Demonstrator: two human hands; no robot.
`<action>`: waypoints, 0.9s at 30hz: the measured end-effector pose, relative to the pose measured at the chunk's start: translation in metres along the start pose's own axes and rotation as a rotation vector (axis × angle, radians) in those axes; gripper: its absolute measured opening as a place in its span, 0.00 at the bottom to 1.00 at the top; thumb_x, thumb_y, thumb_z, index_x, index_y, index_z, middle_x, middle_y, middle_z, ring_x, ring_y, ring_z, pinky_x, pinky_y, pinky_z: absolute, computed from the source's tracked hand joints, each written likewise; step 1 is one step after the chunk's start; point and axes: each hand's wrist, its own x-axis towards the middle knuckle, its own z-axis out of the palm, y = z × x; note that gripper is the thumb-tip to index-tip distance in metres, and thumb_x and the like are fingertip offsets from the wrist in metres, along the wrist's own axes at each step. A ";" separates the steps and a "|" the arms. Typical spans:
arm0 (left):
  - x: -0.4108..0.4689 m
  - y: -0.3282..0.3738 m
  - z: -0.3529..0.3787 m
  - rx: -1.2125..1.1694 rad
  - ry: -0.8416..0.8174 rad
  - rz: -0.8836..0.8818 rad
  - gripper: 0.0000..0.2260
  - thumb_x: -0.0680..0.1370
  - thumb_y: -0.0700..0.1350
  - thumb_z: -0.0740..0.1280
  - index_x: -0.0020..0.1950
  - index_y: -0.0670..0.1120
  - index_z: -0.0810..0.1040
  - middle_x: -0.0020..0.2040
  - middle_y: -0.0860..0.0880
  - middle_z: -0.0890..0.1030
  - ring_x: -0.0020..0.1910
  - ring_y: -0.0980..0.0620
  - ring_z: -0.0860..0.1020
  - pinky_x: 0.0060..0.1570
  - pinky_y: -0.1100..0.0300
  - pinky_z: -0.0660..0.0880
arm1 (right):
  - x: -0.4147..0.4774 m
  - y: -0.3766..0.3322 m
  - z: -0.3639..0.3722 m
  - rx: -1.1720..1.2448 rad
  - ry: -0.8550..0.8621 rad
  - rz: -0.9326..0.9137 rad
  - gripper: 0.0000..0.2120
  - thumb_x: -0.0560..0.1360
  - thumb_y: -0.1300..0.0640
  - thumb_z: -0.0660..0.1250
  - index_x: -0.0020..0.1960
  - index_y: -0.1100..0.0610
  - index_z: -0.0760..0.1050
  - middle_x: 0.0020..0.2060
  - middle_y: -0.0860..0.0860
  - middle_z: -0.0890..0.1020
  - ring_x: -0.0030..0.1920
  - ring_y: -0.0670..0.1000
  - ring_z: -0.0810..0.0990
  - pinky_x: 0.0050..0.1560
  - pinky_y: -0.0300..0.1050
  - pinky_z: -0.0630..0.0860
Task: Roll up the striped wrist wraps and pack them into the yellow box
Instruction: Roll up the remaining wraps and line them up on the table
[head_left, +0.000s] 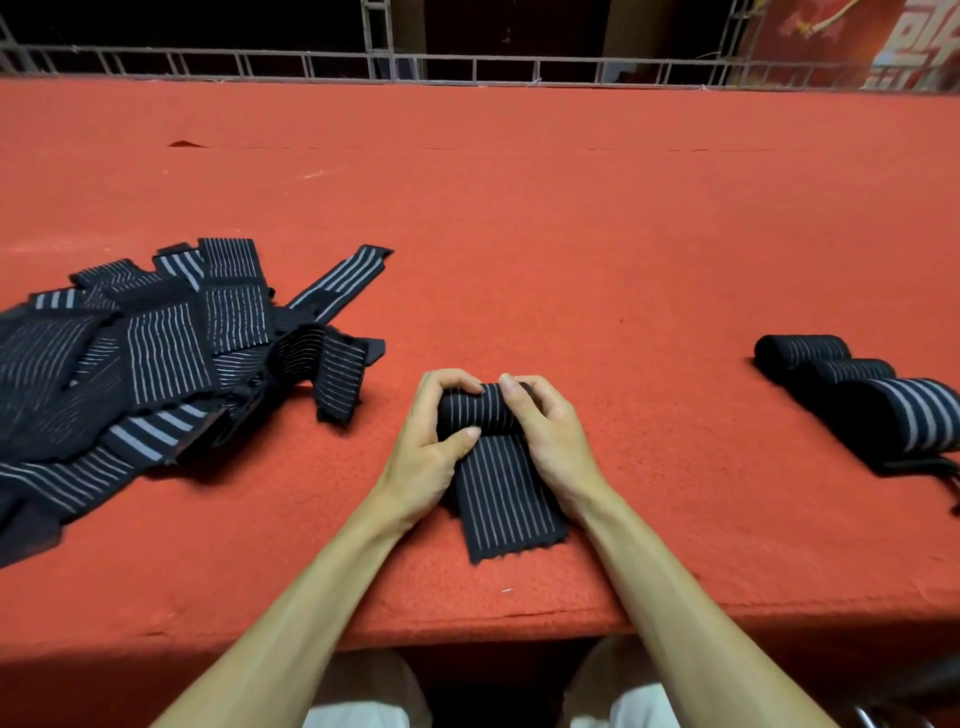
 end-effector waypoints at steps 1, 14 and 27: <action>0.000 -0.001 0.000 0.022 -0.014 -0.007 0.18 0.69 0.37 0.65 0.57 0.52 0.72 0.56 0.46 0.73 0.57 0.51 0.72 0.61 0.54 0.69 | 0.000 -0.001 0.000 0.017 -0.010 0.003 0.07 0.80 0.51 0.63 0.50 0.54 0.77 0.43 0.46 0.80 0.42 0.40 0.77 0.46 0.36 0.73; 0.001 0.002 0.012 0.154 -0.050 -0.210 0.28 0.70 0.69 0.55 0.65 0.57 0.62 0.53 0.57 0.74 0.49 0.66 0.74 0.52 0.67 0.70 | -0.002 0.004 -0.007 0.401 -0.007 0.000 0.19 0.59 0.65 0.58 0.49 0.53 0.68 0.45 0.49 0.74 0.44 0.47 0.71 0.44 0.39 0.70; -0.002 0.004 0.000 -0.192 -0.011 -0.132 0.16 0.71 0.39 0.68 0.57 0.48 0.70 0.47 0.51 0.75 0.44 0.63 0.75 0.44 0.67 0.74 | 0.003 0.010 0.000 0.241 0.040 0.031 0.14 0.67 0.39 0.69 0.46 0.47 0.77 0.45 0.50 0.78 0.47 0.49 0.76 0.52 0.51 0.73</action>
